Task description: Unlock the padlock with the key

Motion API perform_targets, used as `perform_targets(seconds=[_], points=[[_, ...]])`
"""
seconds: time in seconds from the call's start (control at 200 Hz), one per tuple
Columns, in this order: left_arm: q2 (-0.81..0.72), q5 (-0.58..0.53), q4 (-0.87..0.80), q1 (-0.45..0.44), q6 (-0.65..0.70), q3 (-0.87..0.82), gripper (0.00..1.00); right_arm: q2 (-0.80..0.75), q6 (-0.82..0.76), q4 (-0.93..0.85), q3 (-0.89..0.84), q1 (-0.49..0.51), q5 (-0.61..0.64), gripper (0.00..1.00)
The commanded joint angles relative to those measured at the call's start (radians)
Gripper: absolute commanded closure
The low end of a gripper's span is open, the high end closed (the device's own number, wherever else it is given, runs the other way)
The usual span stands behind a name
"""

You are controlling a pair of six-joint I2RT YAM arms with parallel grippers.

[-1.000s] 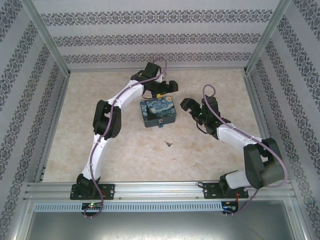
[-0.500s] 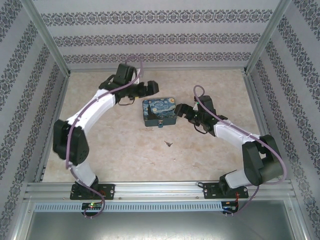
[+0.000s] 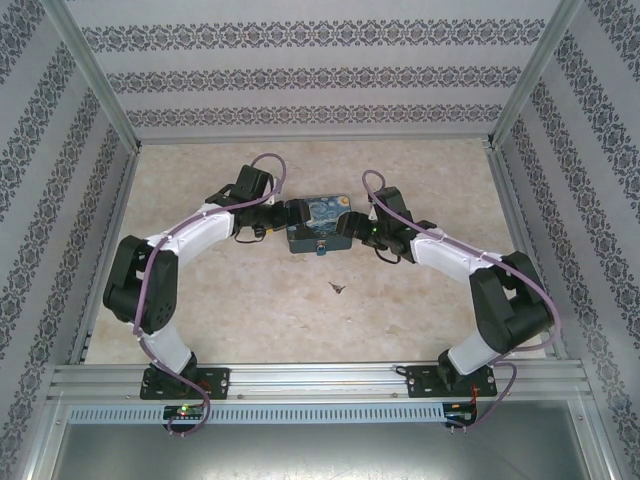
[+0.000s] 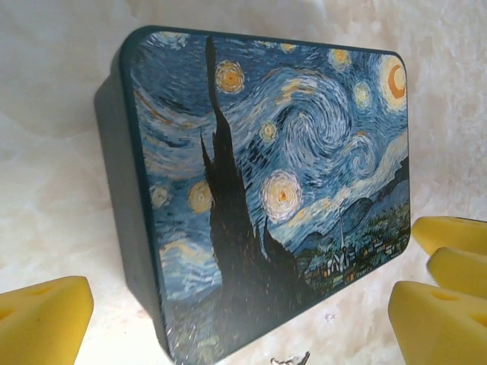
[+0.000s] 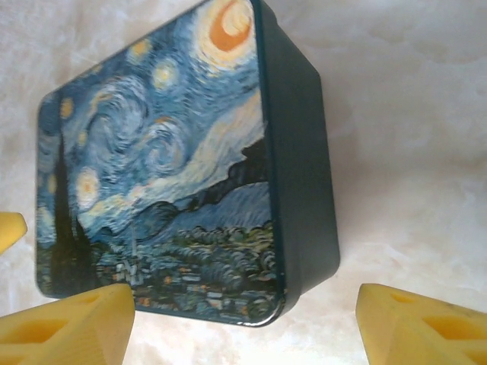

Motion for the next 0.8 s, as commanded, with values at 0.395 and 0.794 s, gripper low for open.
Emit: perform_targets(seconds=[0.395,0.794], points=[[0.166,0.088,0.089,0.006,-0.039,0.174,0.00,0.123,0.065,0.007,0.108,0.016,0.056,0.43],[0.157,0.112,0.145,0.006,-0.085,0.130,0.00,0.173,0.080,0.002,0.151,0.002,0.075,0.48]])
